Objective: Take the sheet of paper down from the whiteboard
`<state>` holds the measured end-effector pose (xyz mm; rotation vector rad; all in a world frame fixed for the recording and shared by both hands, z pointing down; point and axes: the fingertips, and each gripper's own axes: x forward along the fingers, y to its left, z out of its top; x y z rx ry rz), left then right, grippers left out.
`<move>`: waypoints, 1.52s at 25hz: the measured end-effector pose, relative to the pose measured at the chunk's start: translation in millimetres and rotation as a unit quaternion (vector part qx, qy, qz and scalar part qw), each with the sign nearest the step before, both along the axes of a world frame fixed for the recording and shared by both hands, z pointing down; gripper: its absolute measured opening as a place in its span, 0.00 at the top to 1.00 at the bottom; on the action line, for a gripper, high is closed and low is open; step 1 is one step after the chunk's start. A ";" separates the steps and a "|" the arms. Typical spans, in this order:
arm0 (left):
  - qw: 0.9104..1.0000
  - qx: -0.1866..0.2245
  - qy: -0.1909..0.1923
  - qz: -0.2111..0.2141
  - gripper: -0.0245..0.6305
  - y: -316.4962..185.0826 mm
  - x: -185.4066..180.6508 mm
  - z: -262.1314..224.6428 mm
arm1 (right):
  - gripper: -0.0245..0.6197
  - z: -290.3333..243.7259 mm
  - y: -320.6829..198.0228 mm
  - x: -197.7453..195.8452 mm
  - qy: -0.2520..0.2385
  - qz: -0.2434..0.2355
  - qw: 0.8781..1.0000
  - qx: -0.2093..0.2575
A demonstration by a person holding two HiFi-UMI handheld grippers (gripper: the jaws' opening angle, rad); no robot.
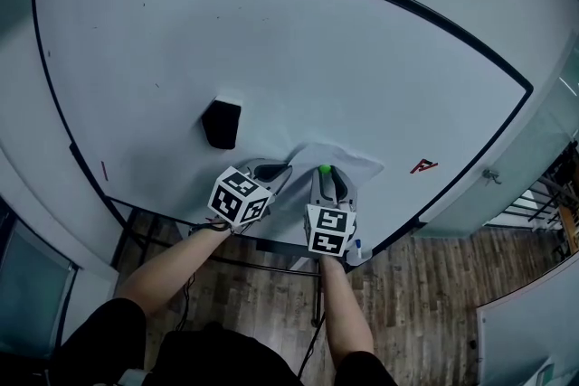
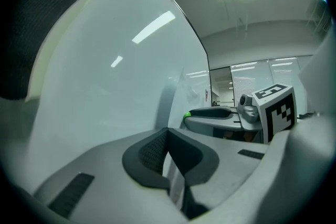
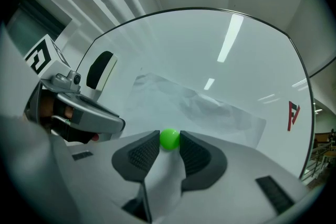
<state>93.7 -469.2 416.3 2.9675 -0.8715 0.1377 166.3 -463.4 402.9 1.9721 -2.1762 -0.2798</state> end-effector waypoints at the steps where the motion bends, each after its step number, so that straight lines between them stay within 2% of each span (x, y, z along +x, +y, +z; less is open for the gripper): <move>1: 1.000 -0.002 0.002 -0.001 0.93 -0.1 -0.8 -0.3 | 0.76 0.1 -0.2 -0.3 0.003 0.000 1.000 0.000; 38: 0.999 -0.004 -0.008 -0.049 0.93 6.9 -37.2 18.0 | 0.76 7.6 1.2 7.5 -0.008 -0.003 1.000 -0.012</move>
